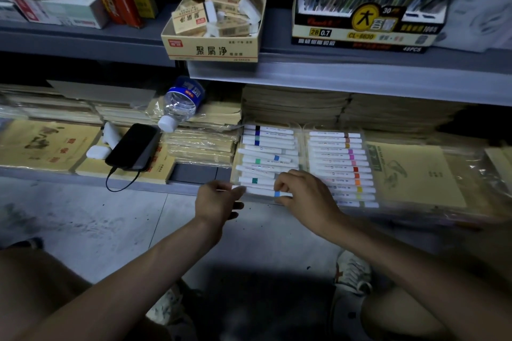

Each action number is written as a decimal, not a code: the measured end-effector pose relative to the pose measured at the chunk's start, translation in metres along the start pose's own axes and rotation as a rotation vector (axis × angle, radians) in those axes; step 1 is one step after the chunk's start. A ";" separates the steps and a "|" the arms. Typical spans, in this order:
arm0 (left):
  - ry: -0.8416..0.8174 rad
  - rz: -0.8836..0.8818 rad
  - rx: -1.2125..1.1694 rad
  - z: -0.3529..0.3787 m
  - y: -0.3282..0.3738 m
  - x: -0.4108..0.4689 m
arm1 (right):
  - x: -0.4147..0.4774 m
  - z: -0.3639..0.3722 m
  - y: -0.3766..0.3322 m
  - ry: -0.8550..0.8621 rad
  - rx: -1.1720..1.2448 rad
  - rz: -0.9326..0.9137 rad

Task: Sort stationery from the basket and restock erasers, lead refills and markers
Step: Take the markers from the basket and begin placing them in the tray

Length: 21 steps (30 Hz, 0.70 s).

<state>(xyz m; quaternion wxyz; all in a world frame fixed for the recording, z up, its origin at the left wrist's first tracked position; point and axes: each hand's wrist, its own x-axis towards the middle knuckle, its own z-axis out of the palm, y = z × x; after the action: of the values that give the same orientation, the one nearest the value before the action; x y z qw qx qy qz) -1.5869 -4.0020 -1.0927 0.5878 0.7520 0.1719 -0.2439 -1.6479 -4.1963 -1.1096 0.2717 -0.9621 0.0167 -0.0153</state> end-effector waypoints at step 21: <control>0.077 0.343 0.398 -0.007 -0.024 0.002 | -0.014 -0.005 0.002 -0.042 -0.129 0.026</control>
<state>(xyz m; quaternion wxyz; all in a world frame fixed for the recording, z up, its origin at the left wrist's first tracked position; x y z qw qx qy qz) -1.5968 -3.9896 -1.1119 0.4542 0.8796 0.0130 -0.1410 -1.6623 -4.1999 -1.1067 0.2094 -0.9775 0.0246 0.0097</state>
